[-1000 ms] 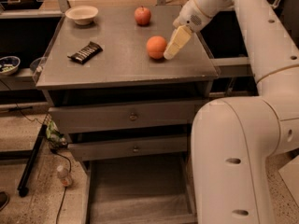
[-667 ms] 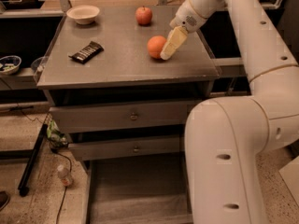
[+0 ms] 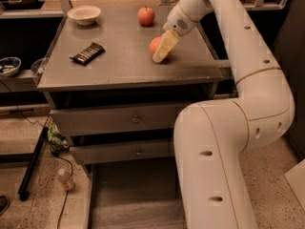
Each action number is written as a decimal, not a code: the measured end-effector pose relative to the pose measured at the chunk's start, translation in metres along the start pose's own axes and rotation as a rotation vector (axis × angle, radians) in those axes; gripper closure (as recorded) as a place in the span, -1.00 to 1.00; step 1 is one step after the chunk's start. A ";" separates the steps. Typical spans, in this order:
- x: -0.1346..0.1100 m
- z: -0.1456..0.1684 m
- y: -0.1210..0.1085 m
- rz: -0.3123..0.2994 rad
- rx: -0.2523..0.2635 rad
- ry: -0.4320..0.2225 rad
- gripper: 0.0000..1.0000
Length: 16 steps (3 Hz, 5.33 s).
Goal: Place orange into bottom drawer
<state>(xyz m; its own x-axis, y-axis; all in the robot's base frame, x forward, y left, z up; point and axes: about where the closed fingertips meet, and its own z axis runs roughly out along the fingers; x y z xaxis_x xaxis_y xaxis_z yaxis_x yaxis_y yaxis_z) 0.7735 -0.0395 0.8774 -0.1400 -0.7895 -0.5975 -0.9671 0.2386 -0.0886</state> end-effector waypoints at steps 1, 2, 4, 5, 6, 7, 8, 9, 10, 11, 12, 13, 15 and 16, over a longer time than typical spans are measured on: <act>-0.012 0.017 -0.001 -0.012 0.005 0.058 -1.00; -0.018 0.033 -0.003 -0.010 0.010 0.086 -1.00; -0.014 0.041 -0.007 0.006 0.006 0.057 -1.00; -0.014 0.041 -0.007 0.006 0.006 0.057 -0.67; -0.014 0.041 -0.007 0.006 0.006 0.057 -0.05; -0.014 0.041 -0.007 0.006 0.006 0.057 0.41; -0.014 0.041 -0.007 0.006 0.006 0.057 0.99; -0.014 0.041 -0.007 0.007 0.006 0.057 1.00; -0.005 0.027 -0.010 0.062 0.027 0.054 1.00; -0.002 0.010 -0.012 0.085 0.050 0.055 1.00; 0.000 -0.006 -0.011 0.092 0.072 0.073 1.00; -0.002 -0.030 -0.010 0.096 0.102 0.071 1.00; -0.013 -0.092 -0.001 0.099 0.172 0.004 1.00; -0.016 -0.129 0.013 0.106 0.224 -0.042 1.00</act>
Offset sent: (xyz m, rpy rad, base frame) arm 0.0134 0.0306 -0.0076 -0.1608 0.0535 0.0067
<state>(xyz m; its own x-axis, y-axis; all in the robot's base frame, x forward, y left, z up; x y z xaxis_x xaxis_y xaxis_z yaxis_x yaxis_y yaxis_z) 0.7360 -0.0971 0.9889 -0.2244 -0.7301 -0.6454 -0.8756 0.4419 -0.1954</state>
